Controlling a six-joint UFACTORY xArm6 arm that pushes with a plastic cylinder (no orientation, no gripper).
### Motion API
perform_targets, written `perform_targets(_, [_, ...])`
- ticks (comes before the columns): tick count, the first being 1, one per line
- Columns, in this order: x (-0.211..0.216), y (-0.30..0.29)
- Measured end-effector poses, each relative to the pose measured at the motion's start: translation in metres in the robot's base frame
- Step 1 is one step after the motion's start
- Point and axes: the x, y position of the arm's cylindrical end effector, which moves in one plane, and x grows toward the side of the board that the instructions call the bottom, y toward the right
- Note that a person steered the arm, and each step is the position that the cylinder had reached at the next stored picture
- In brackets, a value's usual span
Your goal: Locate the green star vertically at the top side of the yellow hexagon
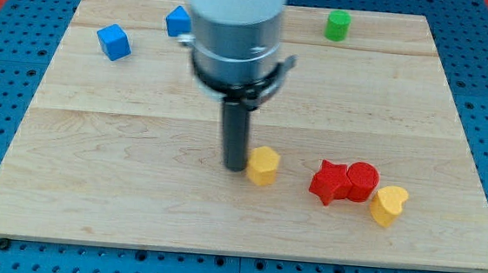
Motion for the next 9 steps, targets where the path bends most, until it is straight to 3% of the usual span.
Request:
perform_targets(2, [0.003, 0.051])
perform_targets(3, [-0.009, 0.031])
perform_targets(5, [-0.122, 0.012])
perform_targets(6, [-0.175, 0.029])
perform_targets(8, [-0.271, 0.048])
perform_targets(9, [-0.306, 0.025])
